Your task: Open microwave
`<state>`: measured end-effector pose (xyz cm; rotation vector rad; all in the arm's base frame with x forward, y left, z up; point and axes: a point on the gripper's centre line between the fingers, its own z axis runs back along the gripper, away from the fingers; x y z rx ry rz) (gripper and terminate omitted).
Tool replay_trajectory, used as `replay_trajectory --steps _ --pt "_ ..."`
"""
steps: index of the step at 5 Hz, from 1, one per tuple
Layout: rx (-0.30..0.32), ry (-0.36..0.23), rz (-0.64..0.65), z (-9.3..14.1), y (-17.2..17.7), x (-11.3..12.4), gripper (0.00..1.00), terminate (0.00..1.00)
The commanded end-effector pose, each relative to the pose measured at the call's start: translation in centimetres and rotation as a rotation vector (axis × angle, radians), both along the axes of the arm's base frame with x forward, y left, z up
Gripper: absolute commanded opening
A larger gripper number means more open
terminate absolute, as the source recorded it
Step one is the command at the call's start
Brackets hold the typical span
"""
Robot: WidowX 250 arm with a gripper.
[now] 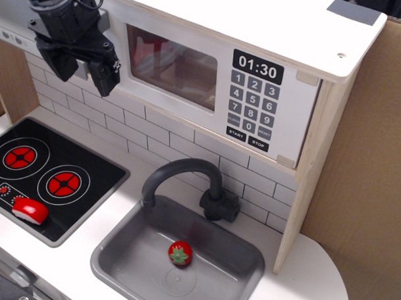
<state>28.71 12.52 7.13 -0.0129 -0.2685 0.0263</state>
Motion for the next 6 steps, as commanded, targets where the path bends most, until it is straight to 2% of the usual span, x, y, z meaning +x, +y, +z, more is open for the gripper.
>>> replay_trajectory --steps 1,3,4,5,6 --pt "0.002 -0.060 -0.002 2.5 1.4 2.4 1.00 0.00" --pt "-0.005 -0.075 -0.046 2.4 1.5 3.0 1.00 0.00" --pt "-0.012 -0.064 -0.101 2.4 1.5 3.0 0.00 0.00" --pt "-0.017 -0.090 -0.135 2.3 1.7 3.3 0.00 0.00" --pt "-0.035 -0.130 -0.111 2.3 1.8 3.7 0.00 0.00"
